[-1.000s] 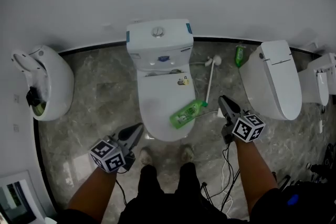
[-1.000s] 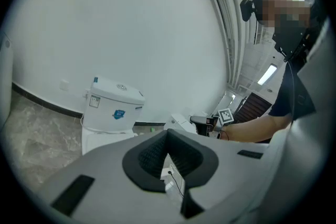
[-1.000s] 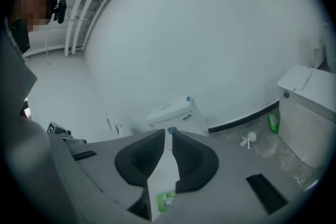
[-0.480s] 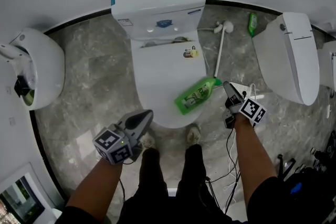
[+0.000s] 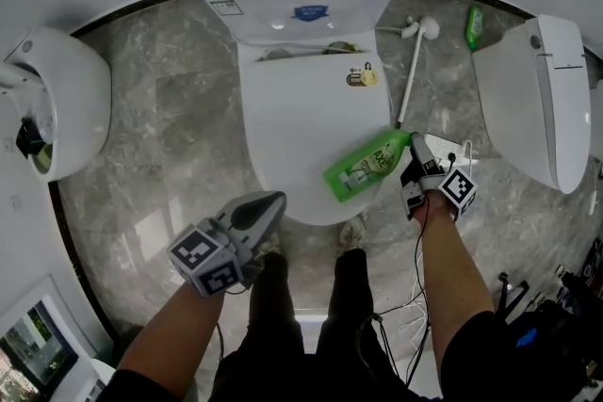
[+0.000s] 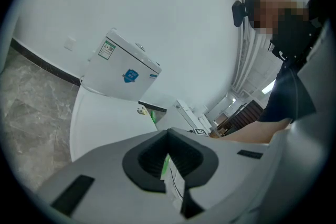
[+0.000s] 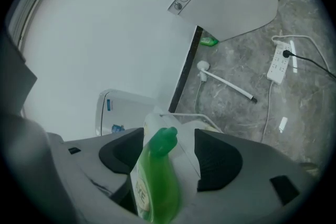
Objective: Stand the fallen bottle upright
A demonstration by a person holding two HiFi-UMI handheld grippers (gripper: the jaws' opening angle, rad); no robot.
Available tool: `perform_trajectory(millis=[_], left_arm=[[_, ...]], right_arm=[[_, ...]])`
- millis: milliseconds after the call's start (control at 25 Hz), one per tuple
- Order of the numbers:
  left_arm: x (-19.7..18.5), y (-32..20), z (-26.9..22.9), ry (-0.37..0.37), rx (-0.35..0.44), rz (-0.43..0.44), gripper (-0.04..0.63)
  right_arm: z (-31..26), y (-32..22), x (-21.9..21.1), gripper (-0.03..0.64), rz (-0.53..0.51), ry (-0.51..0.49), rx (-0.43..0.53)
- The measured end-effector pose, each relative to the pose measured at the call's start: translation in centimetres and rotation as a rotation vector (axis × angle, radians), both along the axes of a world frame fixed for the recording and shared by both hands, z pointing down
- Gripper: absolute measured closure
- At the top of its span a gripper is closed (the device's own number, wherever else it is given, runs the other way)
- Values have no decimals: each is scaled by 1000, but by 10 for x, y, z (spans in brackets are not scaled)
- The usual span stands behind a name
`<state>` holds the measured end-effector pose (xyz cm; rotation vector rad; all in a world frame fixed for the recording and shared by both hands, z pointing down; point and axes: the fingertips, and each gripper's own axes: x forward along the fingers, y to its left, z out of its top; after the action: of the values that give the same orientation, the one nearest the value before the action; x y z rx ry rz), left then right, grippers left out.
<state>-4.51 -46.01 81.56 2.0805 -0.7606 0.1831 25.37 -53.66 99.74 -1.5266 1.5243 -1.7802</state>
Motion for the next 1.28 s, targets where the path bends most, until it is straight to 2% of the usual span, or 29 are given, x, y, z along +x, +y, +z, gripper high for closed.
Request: perform_trajectory(millis=[160,240,400,480,680,1080,1280], left_arm=[[-7,-4,3,0,6,-16,576],[-10,-2,6,0,-10,-14,577],[-13,-2,6,5,-21,-19,577],[-14,-4,4,5,-14,-23,577],[-20,-5,2,-6,0,-14,577],[-19,-7,-18,13,27,-29,577],[-22,-13,-27,8,50,-40,577]], right_arm=[[11,-6,-4,330,20,-24,29],[6,-13,-14,330,52,-69,54],[-1,-24,-19,431,88,-84,92],[-1,-26,-18,413,99,-95,98],[-13,-33,-21,425,103,-105,142],[-79,-54,-51,439,-55,-6,270],[-130,-68,-68,440,-130,68,385]])
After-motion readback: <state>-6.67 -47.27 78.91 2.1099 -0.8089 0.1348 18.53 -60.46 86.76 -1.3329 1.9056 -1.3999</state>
